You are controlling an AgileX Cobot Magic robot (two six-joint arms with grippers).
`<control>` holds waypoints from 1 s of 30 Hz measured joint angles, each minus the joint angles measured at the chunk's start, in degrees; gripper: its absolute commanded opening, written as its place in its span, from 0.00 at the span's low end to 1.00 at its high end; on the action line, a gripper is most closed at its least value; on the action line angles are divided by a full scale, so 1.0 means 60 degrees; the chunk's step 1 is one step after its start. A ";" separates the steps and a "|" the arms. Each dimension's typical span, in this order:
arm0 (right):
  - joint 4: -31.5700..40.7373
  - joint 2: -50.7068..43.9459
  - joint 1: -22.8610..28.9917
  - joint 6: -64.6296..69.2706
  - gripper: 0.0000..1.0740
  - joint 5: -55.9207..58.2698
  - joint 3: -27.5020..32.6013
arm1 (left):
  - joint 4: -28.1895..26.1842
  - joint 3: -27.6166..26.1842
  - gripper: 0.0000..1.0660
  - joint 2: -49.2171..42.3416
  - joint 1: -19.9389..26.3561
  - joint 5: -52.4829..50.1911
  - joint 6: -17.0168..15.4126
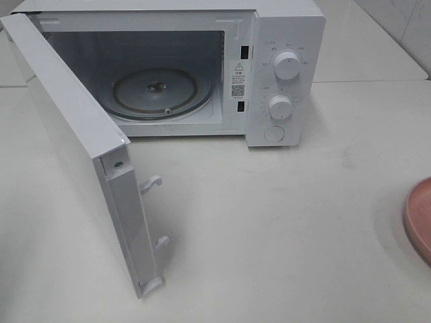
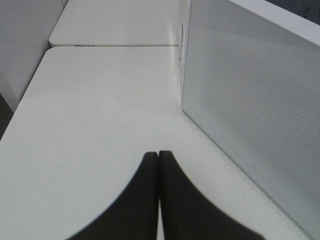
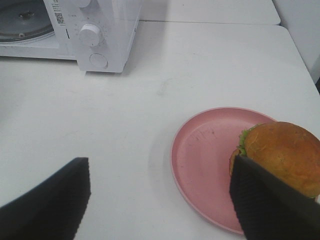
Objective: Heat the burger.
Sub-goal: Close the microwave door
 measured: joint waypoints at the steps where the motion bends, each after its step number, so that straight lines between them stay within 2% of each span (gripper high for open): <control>1: 0.0000 0.0000 0.0000 0.0000 0.70 0.0000 0.0000 | -0.0153 0.0344 0.00 0.0239 0.0000 -0.0611 0.0239; 2: 0.0000 0.0000 0.0000 0.0000 0.70 0.0000 0.0000 | -0.0153 0.0344 0.00 0.0239 0.0000 -0.0611 0.0239; 3: 0.0000 0.0000 0.0000 0.0000 0.70 0.0000 0.0000 | -0.0411 0.0659 0.00 0.0430 0.0000 -0.1346 0.0554; 5: 0.0000 0.0000 0.0000 0.0000 0.70 0.0000 0.0000 | -0.0535 0.0821 0.00 0.0477 0.0000 -0.1652 0.0688; 7: 0.0000 0.0000 0.0000 0.0000 0.70 0.0000 0.0000 | -0.0984 0.1308 0.00 0.0630 0.0000 -0.2874 0.1289; 8: 0.0000 0.0000 0.0000 0.0000 0.70 0.0000 0.0000 | -0.0984 0.1308 0.00 0.0630 0.0000 -0.2874 0.1289; 10: 0.0000 0.0000 0.0000 0.0000 0.70 0.0000 0.0000 | -0.1356 0.1977 0.00 0.0668 0.0000 -0.4603 0.1958; 12: 0.0000 0.0000 0.0000 0.0000 0.70 0.0000 0.0000 | -0.1375 0.2139 0.00 0.0668 0.0000 -0.4937 0.2034; 13: 0.0000 0.0000 0.0000 0.0000 0.70 0.0000 0.0000 | -0.1404 0.2416 0.00 0.0668 0.0000 -0.5720 0.2120; 21: 0.0000 0.0000 0.0000 0.0000 0.70 0.0000 0.0000 | -0.1413 0.2750 0.00 0.0707 0.0000 -0.6551 0.2129; 25: 0.0000 0.0000 0.0000 0.0000 0.70 0.0000 0.0000 | -0.1432 0.2750 0.00 0.1337 0.0000 -0.7028 0.2120; 29: 0.0000 0.0000 0.0000 0.0000 0.70 0.0000 0.0000 | -0.1394 0.2750 0.00 0.2044 -0.0067 -0.7592 0.1872; 30: 0.0000 0.0000 0.0000 0.0000 0.70 0.0000 0.0000 | -0.1251 0.2750 0.00 0.2483 -0.0258 -0.8050 0.1642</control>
